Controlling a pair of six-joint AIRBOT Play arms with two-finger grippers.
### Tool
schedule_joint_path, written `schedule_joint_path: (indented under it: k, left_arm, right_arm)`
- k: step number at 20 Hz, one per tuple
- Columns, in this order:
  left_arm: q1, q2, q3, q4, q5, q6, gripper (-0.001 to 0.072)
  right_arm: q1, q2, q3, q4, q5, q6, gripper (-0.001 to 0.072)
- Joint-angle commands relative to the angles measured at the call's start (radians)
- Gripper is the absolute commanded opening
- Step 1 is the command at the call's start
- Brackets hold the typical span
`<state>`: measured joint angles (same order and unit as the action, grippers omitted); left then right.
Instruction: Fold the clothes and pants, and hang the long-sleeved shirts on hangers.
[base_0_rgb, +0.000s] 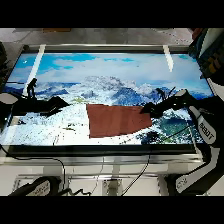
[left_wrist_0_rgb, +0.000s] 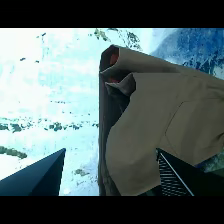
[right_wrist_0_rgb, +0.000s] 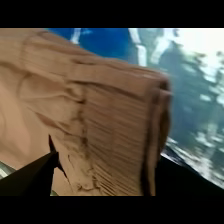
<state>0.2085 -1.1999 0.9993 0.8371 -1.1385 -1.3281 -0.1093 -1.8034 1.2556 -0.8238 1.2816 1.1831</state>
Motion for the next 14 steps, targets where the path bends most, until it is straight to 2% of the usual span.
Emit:
schedule_joint_path:
  k: [1, 2, 4, 6, 8, 9, 10, 11, 12, 14]
  left_arm:
    - [0.002, 0.000, 0.001, 0.000, 0.001, 0.002, 0.0639]
    - [0.002, 0.000, 0.001, 0.000, 0.001, 0.010, 0.0639]
    - [0.002, -0.002, 0.001, 0.000, 0.001, 0.012, 0.0639]
    - [0.002, -0.004, 0.001, 0.000, 0.002, 0.037, 0.0638]
    - [0.002, -0.003, 0.001, 0.000, 0.002, 0.059, 0.0635]
    - [0.002, -0.003, 0.001, 0.000, 0.004, 0.069, 0.0521]
    - [0.002, -0.003, 0.001, 0.000, 0.009, 0.092, 0.0239]
    - [0.002, -0.003, 0.002, -0.001, 0.019, 0.116, -0.0003]
    - [0.002, 0.000, 0.002, -0.002, 0.027, 0.118, 0.0003]
    - [0.002, 0.027, 0.015, 0.000, 0.022, 0.197, 0.0003]
  right_arm:
    - [0.072, -0.048, -0.003, -0.025, -0.026, -0.002, 0.0611]
    - [0.090, -0.051, -0.003, -0.006, -0.020, -0.035, 0.0527]
    - [0.122, -0.051, 0.001, 0.058, -0.020, -0.119, 0.0403]
    - [0.144, -0.050, 0.014, 0.137, -0.025, -0.167, 0.0018]
    - [0.156, -0.050, 0.045, 0.195, -0.045, -0.174, 0.0024]
    - [0.158, -0.050, 0.061, 0.241, -0.046, -0.174, 0.0024]
    - [0.157, -0.045, 0.078, 0.296, -0.047, -0.174, 0.0024]
    - [0.153, -0.037, 0.097, 0.342, -0.046, -0.174, 0.0023]
    - [0.150, -0.023, 0.116, 0.377, -0.045, -0.174, 0.0023]
    - [0.123, 0.019, 0.154, 0.383, -0.049, -0.151, 0.0023]
